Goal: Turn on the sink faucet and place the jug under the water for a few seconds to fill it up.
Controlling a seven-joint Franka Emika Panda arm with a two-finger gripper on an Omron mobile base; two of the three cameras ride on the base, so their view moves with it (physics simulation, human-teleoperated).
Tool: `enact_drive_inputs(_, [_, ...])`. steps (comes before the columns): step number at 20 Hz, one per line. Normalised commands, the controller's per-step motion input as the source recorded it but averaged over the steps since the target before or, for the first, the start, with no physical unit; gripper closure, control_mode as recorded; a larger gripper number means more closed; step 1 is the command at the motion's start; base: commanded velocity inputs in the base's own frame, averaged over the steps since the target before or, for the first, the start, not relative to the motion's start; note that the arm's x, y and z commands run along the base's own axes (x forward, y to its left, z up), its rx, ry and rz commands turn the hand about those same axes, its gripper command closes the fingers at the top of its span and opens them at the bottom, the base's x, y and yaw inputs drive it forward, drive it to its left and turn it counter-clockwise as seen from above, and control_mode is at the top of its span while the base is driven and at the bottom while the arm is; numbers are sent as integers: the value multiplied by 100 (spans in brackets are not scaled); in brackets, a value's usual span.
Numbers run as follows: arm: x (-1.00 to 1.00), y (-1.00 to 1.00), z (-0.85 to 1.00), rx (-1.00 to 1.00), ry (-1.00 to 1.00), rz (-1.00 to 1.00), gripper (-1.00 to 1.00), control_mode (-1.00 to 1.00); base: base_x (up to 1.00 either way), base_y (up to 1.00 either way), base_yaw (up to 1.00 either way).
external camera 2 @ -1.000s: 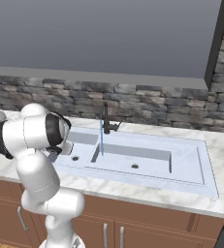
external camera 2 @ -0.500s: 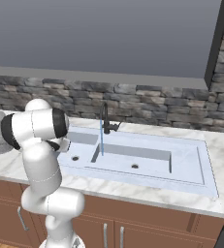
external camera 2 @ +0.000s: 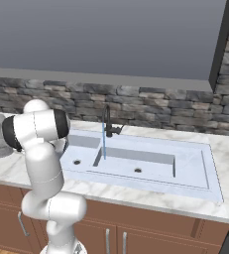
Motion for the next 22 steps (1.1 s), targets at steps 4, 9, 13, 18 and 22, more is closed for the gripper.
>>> enact_drive_inputs(4, [0,14,-2,-5,0,0,-100,-100,0,0,0])
enact_drive_inputs(9, [0,12,-1,-3,0,0,-100,-100,0,0,0])
enact_drive_inputs(13, [0,16,-2,-3,0,0,-100,-100,0,0,0])
enact_drive_inputs(18, [0,17,0,-1,0,0,-100,-100,0,0,0])
enact_drive_inputs(22, [0,17,0,0,0,0,-100,-100,0,0,0])
